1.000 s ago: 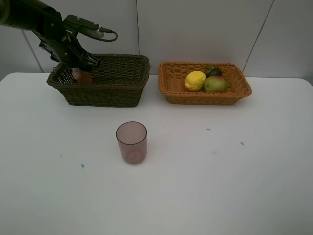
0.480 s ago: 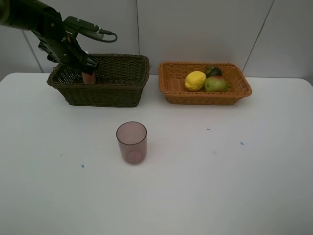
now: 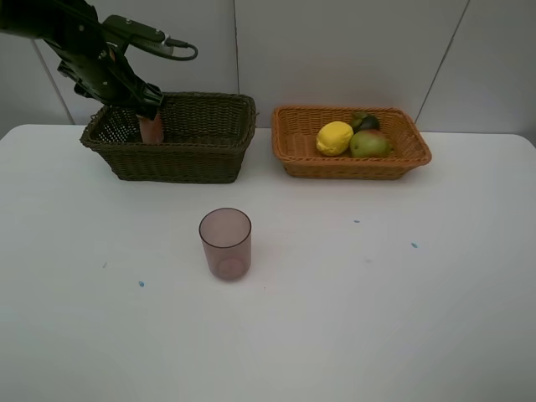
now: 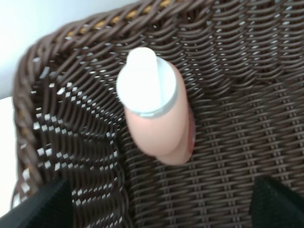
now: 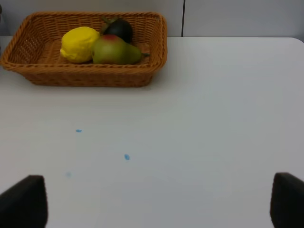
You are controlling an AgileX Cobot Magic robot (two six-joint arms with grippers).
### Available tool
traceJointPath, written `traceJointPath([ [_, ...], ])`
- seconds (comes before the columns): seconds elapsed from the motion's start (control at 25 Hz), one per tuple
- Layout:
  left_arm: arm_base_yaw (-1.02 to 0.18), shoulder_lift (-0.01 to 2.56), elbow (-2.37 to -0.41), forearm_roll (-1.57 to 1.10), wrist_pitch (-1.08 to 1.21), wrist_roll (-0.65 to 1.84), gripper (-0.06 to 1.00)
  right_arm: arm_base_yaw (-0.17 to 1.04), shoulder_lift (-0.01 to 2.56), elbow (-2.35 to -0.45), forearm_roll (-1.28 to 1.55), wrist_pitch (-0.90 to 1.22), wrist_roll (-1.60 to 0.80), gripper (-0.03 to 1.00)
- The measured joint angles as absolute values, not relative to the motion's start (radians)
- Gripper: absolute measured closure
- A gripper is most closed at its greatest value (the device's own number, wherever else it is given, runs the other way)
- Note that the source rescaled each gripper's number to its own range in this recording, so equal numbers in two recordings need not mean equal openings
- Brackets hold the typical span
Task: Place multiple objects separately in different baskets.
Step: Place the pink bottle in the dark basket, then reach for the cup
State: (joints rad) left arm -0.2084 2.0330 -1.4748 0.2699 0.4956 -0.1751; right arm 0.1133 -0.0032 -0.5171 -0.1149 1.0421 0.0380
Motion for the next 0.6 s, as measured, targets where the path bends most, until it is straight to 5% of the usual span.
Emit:
traceJointPath([
  [0.6,-0.312,1.763,-1.475,0.174,0.888,-0.066,-0.04,0.113,-0.003,-0.517,-0.114,1.042,0.038,-0.03],
])
